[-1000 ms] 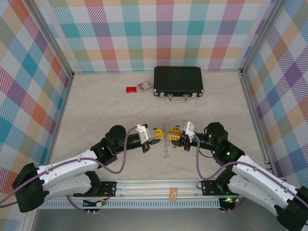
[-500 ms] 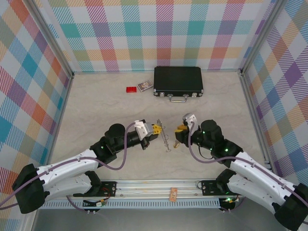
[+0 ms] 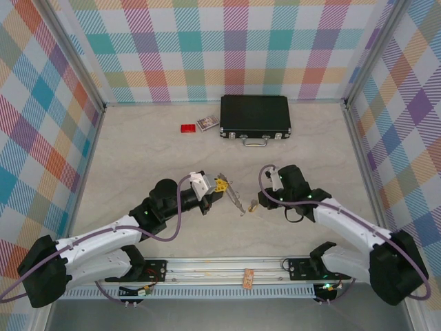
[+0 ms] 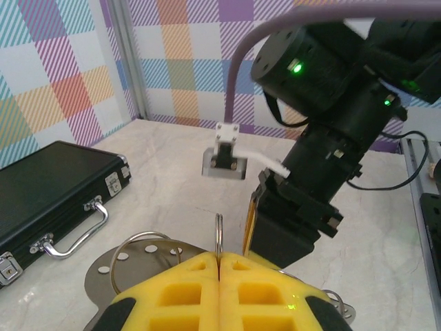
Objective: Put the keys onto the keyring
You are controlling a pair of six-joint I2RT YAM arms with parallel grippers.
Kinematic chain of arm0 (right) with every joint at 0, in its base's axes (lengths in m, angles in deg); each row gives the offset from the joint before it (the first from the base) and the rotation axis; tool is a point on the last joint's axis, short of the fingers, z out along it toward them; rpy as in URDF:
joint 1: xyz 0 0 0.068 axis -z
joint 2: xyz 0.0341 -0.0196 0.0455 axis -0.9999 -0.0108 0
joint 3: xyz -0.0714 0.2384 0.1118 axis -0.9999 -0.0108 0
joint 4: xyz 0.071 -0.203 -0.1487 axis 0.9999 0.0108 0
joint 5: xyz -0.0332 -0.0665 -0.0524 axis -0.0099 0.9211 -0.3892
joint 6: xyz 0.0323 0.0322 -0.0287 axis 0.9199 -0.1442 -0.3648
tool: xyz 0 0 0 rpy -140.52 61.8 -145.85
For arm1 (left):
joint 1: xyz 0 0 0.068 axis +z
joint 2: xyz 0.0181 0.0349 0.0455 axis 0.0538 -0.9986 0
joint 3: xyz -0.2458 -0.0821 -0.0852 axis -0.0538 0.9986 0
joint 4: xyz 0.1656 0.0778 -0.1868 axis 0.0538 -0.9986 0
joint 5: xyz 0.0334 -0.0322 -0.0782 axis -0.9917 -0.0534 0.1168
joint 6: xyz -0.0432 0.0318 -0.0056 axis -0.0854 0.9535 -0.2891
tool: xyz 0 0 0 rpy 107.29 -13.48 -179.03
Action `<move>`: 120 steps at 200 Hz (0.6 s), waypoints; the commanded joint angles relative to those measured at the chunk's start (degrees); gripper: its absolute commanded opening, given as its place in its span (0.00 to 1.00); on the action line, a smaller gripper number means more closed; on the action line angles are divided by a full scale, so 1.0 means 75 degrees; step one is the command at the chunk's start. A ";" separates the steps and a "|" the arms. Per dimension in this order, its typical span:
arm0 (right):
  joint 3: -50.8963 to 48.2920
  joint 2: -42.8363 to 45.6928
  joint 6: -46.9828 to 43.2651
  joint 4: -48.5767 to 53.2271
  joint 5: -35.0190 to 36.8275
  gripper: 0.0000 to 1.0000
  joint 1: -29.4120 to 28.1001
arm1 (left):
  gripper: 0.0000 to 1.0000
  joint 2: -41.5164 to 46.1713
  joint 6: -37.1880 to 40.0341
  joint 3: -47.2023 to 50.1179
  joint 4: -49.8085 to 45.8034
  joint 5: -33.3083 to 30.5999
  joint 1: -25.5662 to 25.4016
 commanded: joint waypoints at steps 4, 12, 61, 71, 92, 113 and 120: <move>0.0792 -0.0737 -0.0198 0.0616 -0.0522 0.22 0.0094 | 0.00 0.0076 -0.0136 0.0101 0.0577 0.0149 0.0096; 0.1034 -0.1011 -0.0343 0.0851 -0.0537 0.23 0.0106 | 0.00 0.0093 -0.0144 0.0116 0.0590 0.0157 0.0087; 0.1785 -0.2156 -0.0497 0.1409 -0.0788 0.27 0.0218 | 0.00 0.0061 -0.0185 0.0310 0.0857 0.0187 0.0114; 0.1876 -0.2380 -0.0494 0.1486 -0.0837 0.26 0.0245 | 0.00 0.0066 -0.0188 0.0327 0.0881 0.0210 0.0131; 0.2005 -0.2774 -0.0481 0.1598 -0.0889 0.26 0.0258 | 0.00 0.0094 -0.0217 0.0371 0.0959 0.0269 0.0138; 0.2038 -0.3012 -0.0427 0.1634 -0.0834 0.26 0.0255 | 0.00 0.0130 -0.0264 0.0414 0.1064 0.0292 0.0162; 0.2031 -0.3062 -0.0412 0.1635 -0.0789 0.26 0.0258 | 0.00 0.0134 -0.0285 0.0430 0.1091 0.0297 0.0166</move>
